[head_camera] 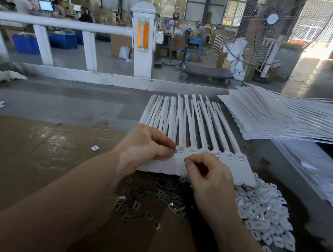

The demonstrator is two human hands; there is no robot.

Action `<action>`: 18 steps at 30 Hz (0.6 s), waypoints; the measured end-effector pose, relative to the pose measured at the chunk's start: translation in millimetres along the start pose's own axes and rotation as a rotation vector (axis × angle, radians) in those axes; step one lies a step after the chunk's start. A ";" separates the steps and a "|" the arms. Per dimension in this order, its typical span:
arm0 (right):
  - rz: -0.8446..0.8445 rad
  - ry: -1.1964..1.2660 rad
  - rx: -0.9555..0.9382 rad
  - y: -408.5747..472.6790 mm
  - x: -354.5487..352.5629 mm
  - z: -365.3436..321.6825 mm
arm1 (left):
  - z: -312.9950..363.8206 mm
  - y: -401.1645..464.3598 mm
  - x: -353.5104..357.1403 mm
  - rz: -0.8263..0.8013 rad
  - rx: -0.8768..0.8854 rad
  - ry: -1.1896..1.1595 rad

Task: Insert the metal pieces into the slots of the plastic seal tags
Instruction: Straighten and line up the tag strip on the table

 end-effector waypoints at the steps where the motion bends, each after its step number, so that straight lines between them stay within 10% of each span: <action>1: 0.000 -0.004 -0.001 0.0 0.1 -0.4 | -0.3 0.7 -0.7 0.000 -0.006 -0.007; 18: -0.024 -0.006 0.009 -0.6 0.5 0.1 | 18.3 25.5 1.4 0.040 0.033 0.231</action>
Point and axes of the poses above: each hand's wrist, its own y-axis towards the middle knuckle, its own x-axis out of the palm, z = x × y, the point moved 9 cm from there along y, towards the middle knuckle, and after that the axes turned 7 degrees about -z, right-handed, at the moved point
